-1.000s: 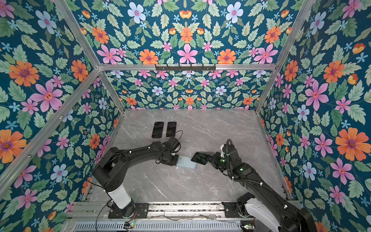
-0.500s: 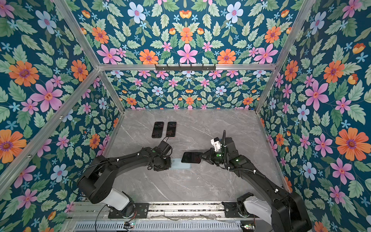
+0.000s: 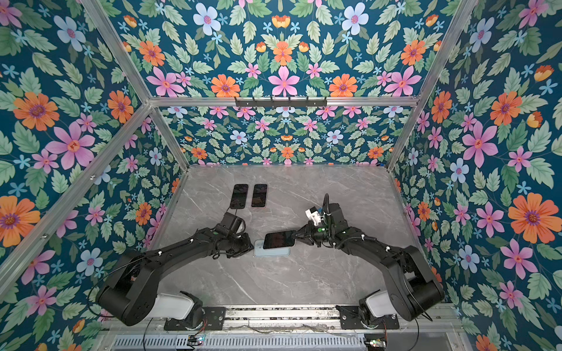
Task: Put the phone into the phone case
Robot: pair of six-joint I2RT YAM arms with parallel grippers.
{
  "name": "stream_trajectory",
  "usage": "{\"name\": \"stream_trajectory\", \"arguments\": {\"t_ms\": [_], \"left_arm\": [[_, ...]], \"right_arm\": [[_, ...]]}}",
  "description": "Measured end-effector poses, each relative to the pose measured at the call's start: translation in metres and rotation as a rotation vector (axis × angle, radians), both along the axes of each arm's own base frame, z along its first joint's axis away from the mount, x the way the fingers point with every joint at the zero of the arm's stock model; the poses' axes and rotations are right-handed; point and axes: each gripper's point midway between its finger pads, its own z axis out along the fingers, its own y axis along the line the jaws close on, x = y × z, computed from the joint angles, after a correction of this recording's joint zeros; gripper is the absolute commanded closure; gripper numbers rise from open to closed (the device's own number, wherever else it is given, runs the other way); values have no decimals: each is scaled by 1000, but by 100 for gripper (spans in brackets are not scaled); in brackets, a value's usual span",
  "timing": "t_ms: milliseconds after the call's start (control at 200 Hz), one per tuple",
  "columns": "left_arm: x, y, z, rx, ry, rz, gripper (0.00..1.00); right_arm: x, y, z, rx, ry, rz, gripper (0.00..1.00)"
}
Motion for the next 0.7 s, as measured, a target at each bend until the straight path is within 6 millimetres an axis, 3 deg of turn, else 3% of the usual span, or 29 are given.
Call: {"name": "stream_trajectory", "arguments": {"t_ms": [280,705], "left_arm": [[6,-5,1,-113,-15,5,59],[4,-9,-2,-198,-4,22,59]], "right_arm": [[8,16,-17,22,32,106,100],[12,23,-41,-11,50,154,100]]}}
